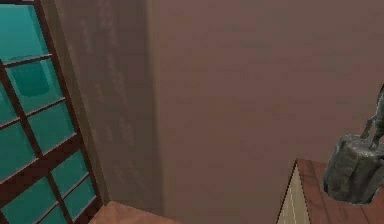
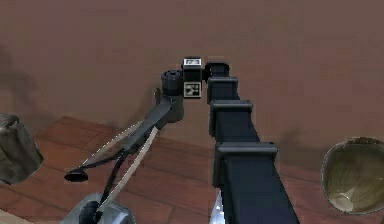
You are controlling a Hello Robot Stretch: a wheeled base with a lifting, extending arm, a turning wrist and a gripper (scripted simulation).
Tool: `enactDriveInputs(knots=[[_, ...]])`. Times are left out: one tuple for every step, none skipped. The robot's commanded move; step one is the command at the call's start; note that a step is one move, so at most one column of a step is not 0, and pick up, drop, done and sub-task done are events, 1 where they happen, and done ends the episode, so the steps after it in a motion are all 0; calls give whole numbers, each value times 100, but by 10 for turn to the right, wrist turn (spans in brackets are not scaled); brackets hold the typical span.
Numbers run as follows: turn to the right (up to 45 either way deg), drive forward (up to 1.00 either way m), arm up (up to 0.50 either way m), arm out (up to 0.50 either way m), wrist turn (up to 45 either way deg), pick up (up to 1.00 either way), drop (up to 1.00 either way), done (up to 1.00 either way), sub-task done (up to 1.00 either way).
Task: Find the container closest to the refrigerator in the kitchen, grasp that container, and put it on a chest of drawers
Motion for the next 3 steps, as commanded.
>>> enactDriveInputs(knots=[[0, 0, 0, 0, 450, 0, 0, 0, 0], [0, 0, 0, 0, 450, 0, 0, 0, 0], [0, 0, 0, 0, 360, 0, 0, 0, 0]])
